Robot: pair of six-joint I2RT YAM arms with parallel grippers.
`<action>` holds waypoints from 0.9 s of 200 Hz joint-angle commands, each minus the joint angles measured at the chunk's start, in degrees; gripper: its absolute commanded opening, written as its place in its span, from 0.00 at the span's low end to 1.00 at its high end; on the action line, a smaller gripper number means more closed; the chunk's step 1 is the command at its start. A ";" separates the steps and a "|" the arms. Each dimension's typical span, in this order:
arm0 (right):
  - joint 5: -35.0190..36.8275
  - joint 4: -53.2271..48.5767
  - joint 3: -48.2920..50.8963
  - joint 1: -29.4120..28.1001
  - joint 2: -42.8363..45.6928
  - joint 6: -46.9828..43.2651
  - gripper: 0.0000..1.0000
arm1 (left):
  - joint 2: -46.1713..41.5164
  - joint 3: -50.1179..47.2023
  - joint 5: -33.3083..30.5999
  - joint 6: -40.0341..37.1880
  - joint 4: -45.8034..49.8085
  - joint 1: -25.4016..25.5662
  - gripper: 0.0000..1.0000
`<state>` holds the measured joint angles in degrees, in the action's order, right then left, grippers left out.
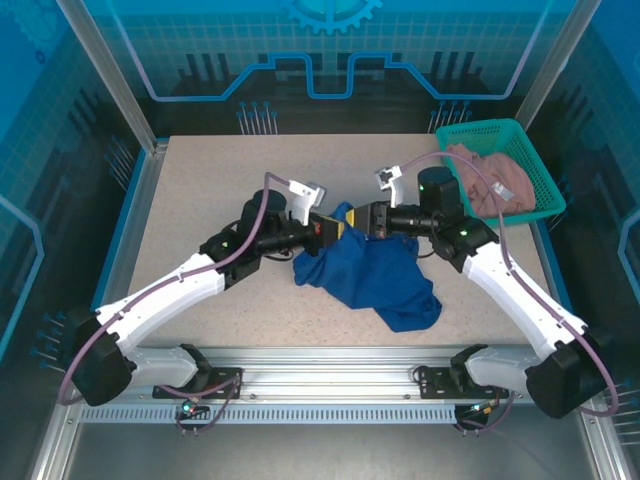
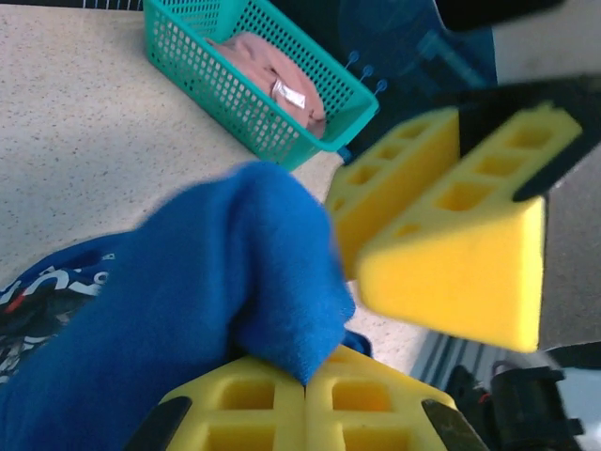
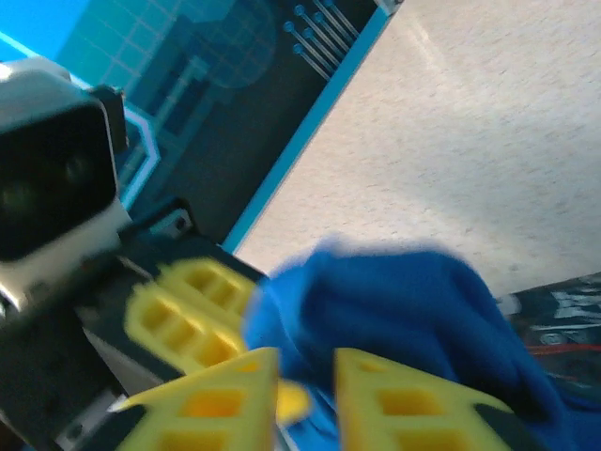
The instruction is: Fold the inside-out t-shirt
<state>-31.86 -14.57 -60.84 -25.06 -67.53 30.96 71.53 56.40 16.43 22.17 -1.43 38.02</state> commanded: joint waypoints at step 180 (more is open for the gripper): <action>17.77 15.34 25.59 -15.93 3.88 -16.90 0.08 | -8.64 -14.38 16.06 12.91 -22.42 -7.03 0.00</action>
<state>-18.94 -3.90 -37.93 -40.27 -63.20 13.72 64.55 42.85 33.69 34.63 -20.60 31.53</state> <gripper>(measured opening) 0.118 0.054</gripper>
